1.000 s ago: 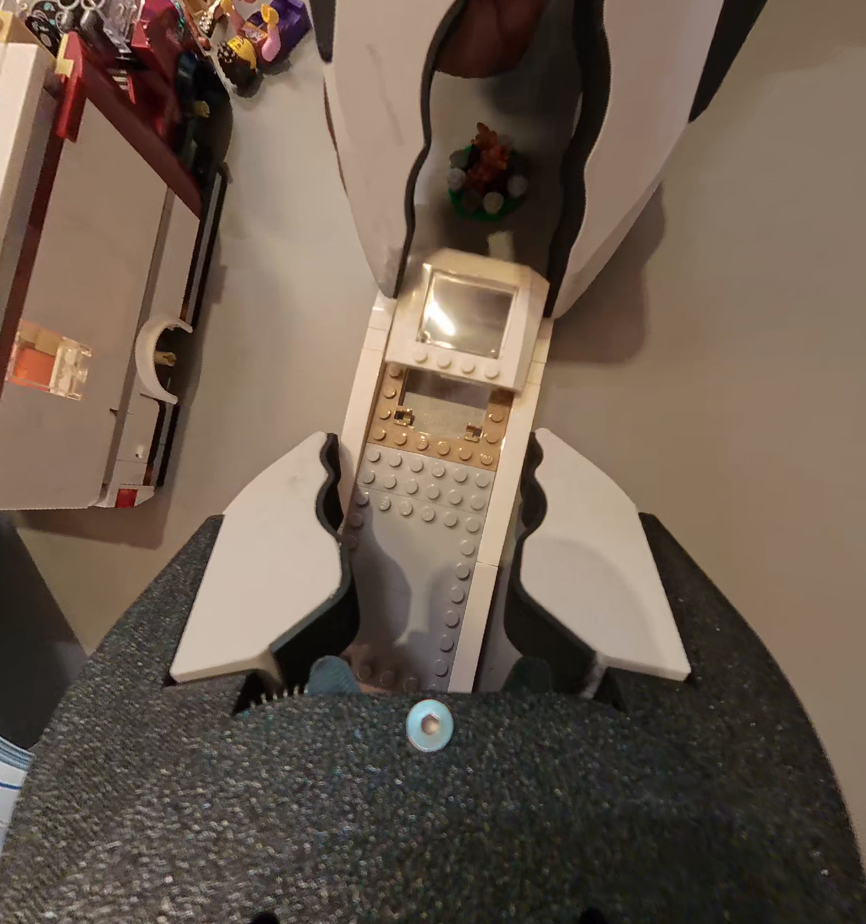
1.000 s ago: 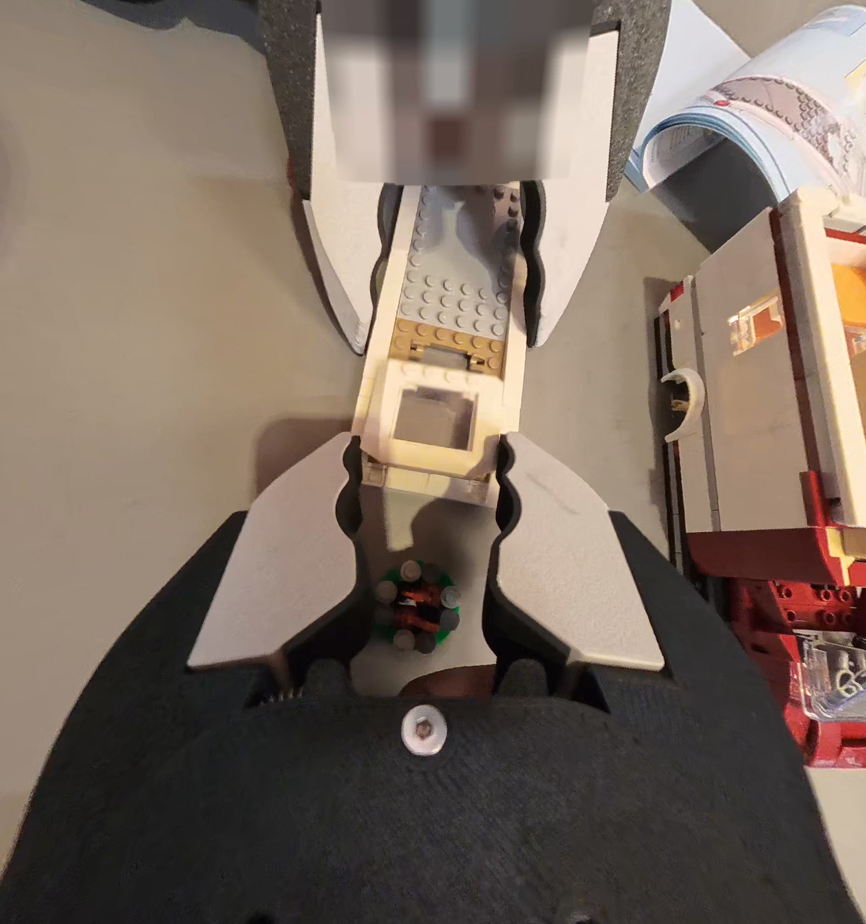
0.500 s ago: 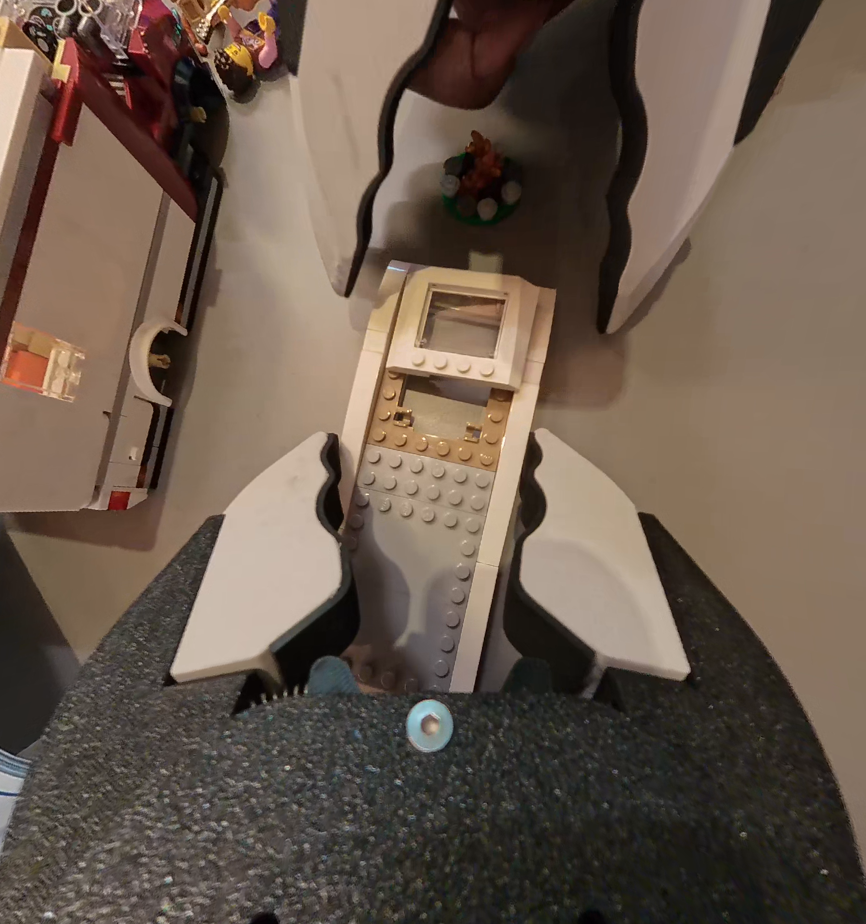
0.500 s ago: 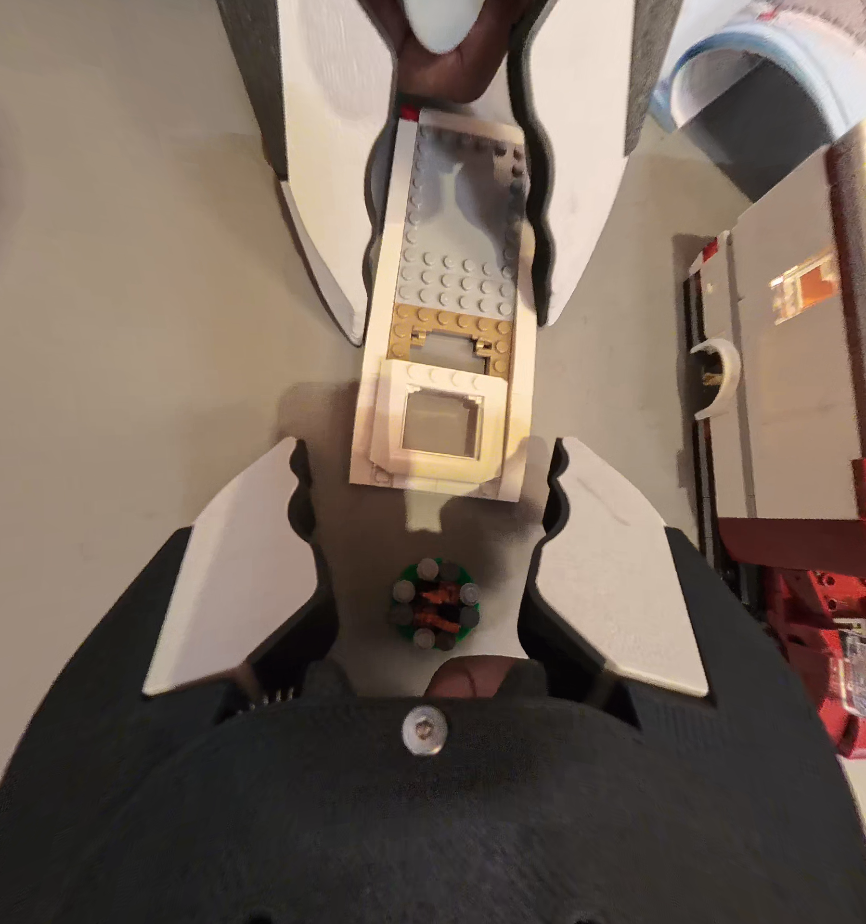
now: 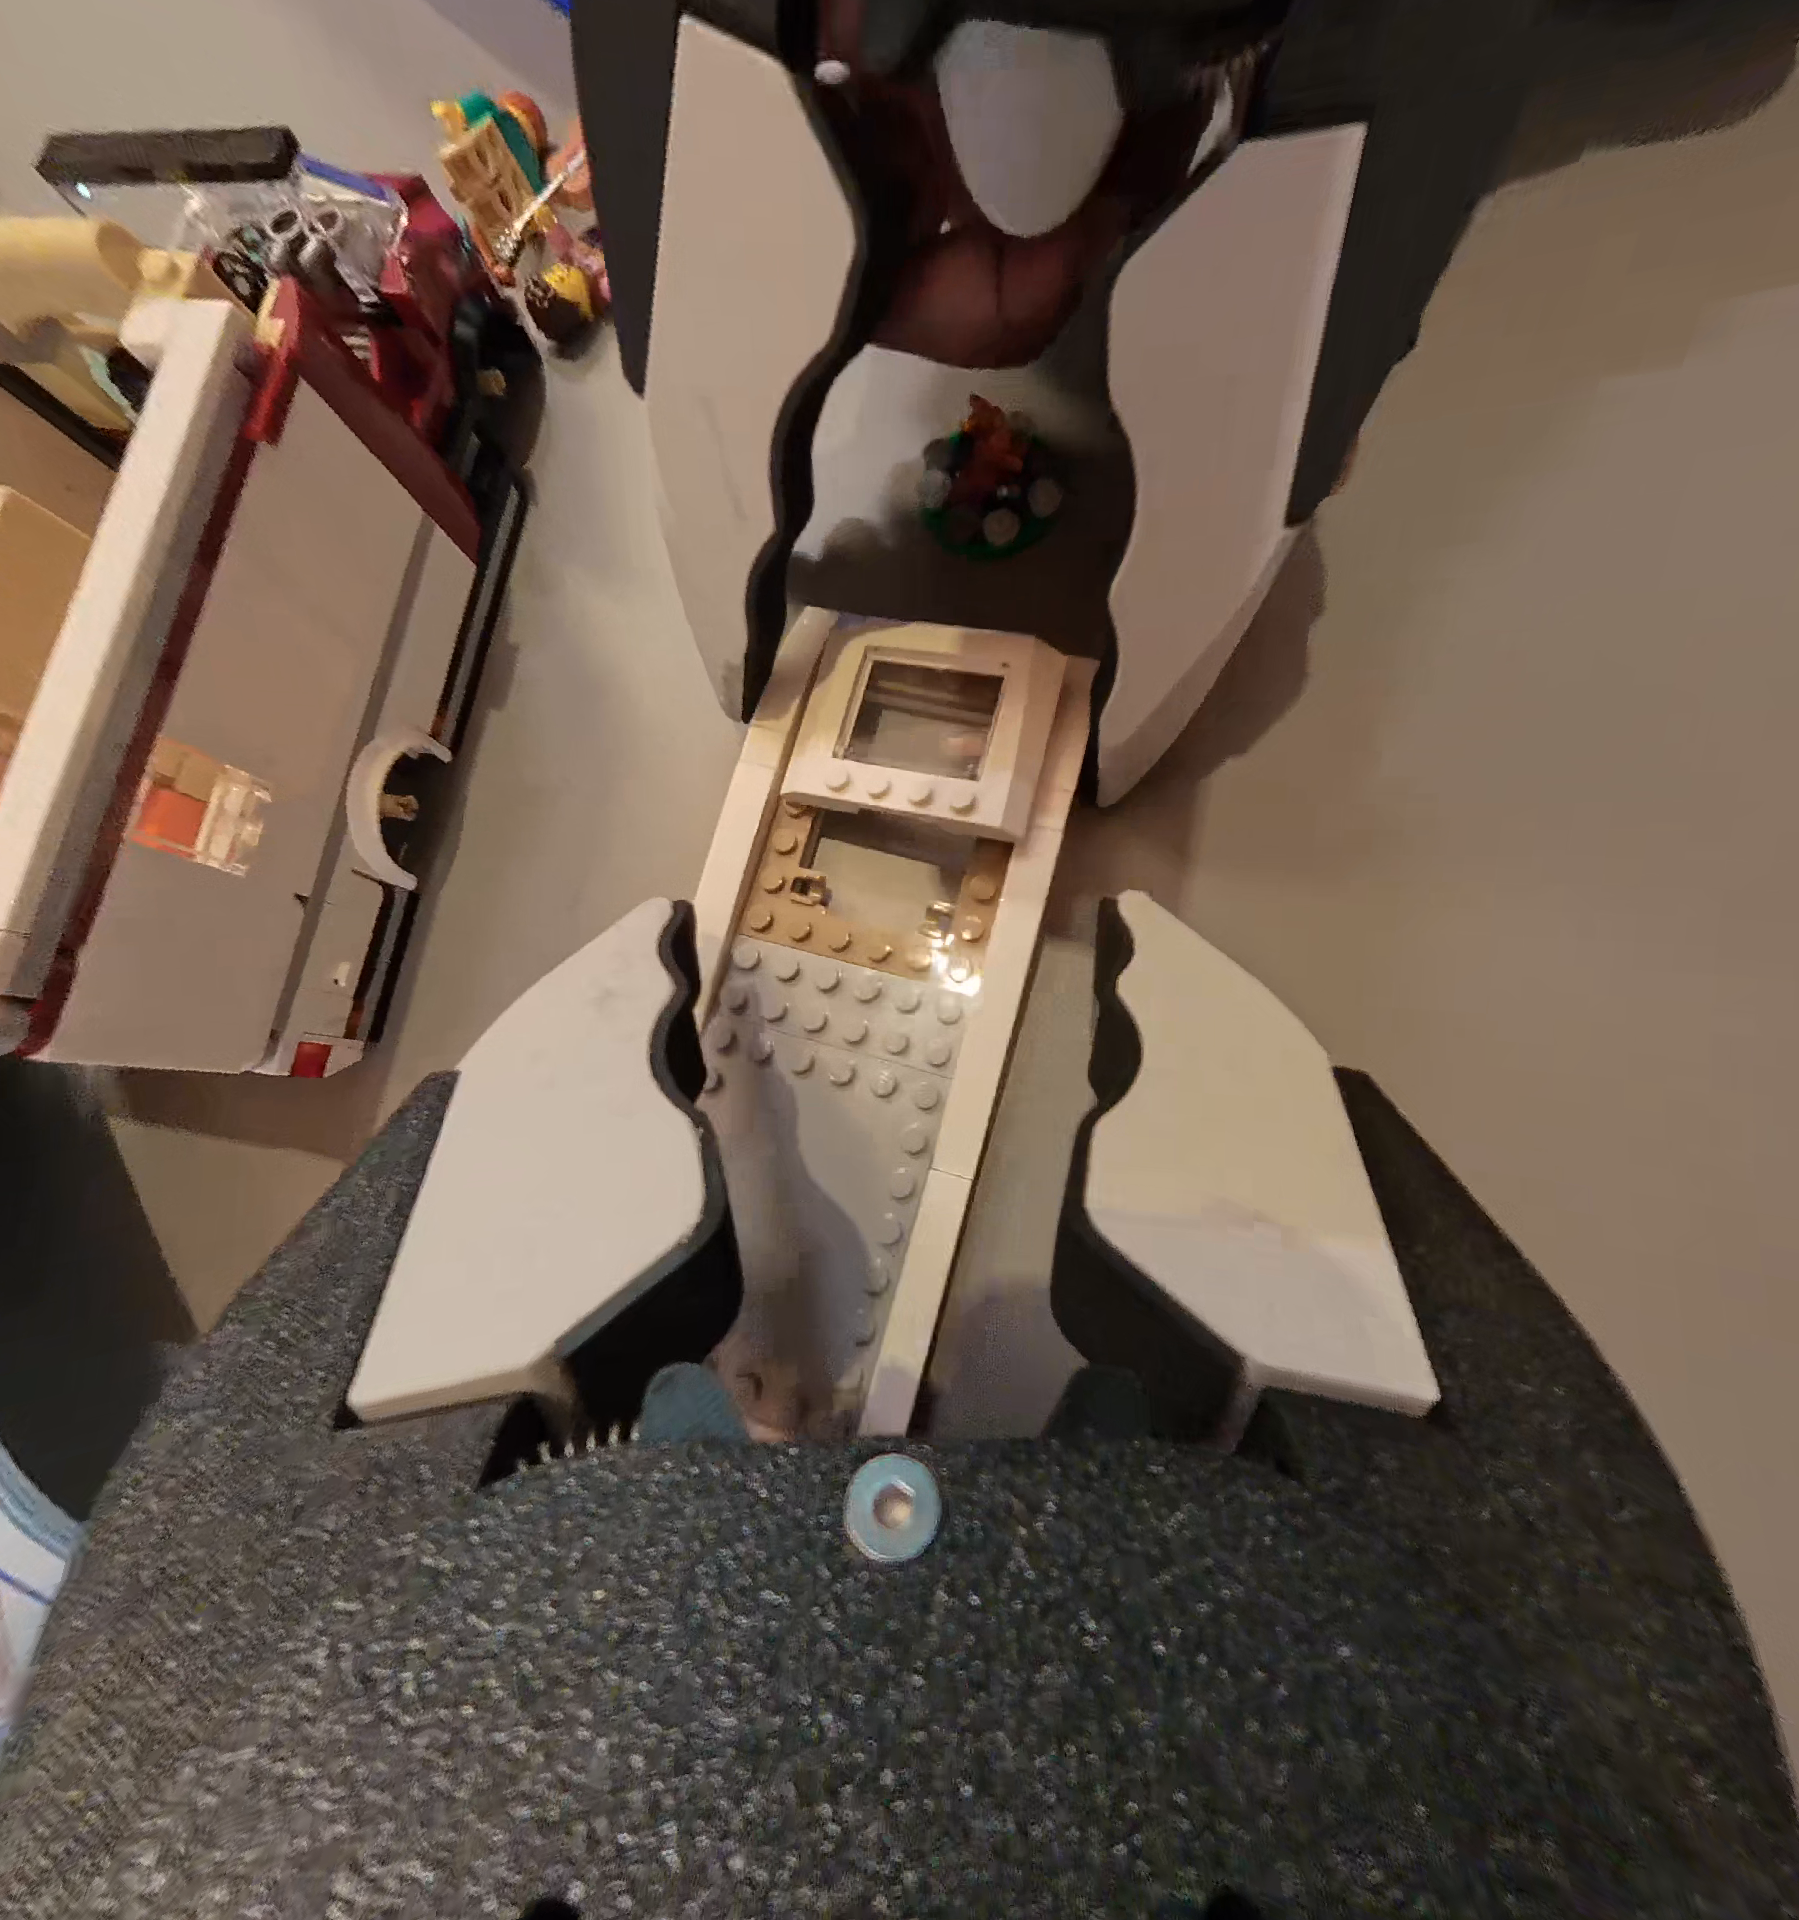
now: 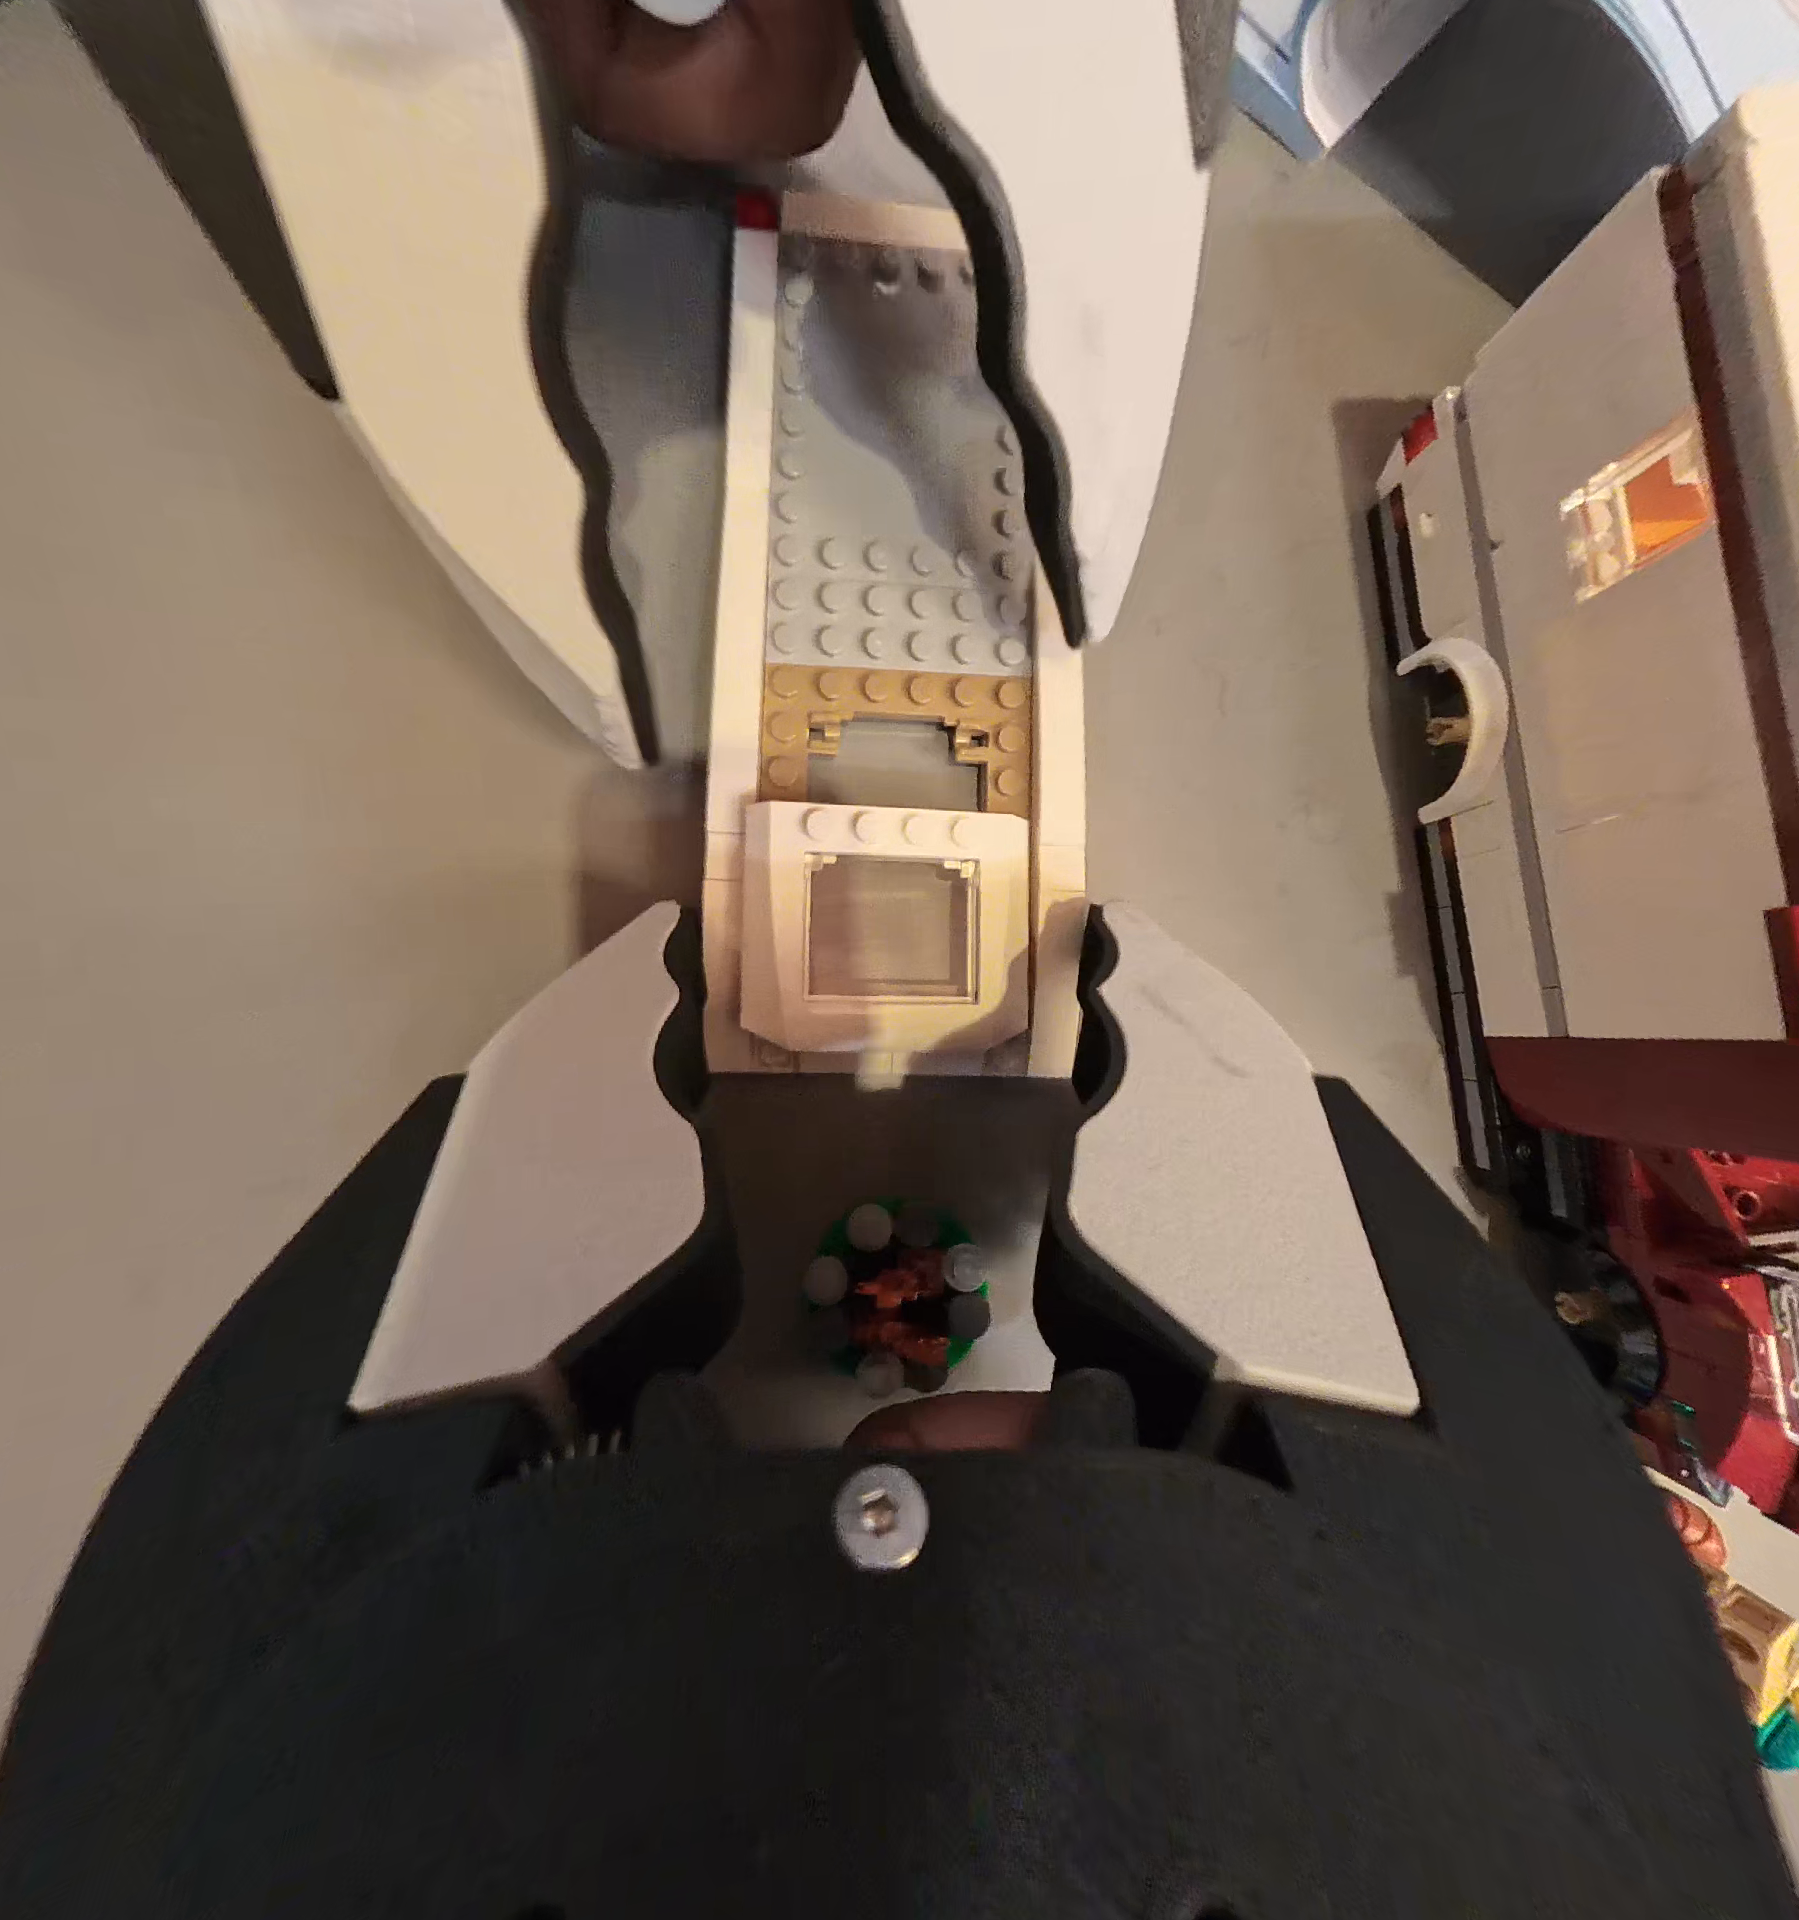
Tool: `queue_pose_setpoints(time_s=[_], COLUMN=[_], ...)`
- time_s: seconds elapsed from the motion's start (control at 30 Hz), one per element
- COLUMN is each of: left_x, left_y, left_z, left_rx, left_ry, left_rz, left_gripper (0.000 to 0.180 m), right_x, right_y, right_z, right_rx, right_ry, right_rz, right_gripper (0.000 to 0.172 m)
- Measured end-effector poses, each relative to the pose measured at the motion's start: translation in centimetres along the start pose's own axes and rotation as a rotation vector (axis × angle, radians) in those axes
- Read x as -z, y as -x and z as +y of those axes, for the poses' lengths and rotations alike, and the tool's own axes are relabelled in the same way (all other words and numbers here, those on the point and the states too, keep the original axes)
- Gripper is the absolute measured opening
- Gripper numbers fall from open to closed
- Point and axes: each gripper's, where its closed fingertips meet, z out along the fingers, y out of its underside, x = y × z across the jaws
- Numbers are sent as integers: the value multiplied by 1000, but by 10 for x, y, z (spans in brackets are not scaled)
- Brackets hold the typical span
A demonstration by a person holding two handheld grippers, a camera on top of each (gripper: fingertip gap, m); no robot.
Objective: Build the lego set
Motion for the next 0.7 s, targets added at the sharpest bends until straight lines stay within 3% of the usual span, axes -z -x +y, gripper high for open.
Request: queue_pose_setpoints(time_s=[0.17,0.37,0.7], left_x=[-3,-7,-8], left_y=[8,8,-1], left_z=[7,5,7], left_rx=[-58,-56,-40], left_ry=[49,50,74], left_rz=[-103,-90,-22], left_gripper=[84,87,74], right_x=[0,4,4], right_y=[-5,-1,2], right_z=[-1,-8,-12], right_rx=[12,190,259], right_ry=[-16,-21,-47], right_rz=[28,93,108], right_gripper=[69,69,69])
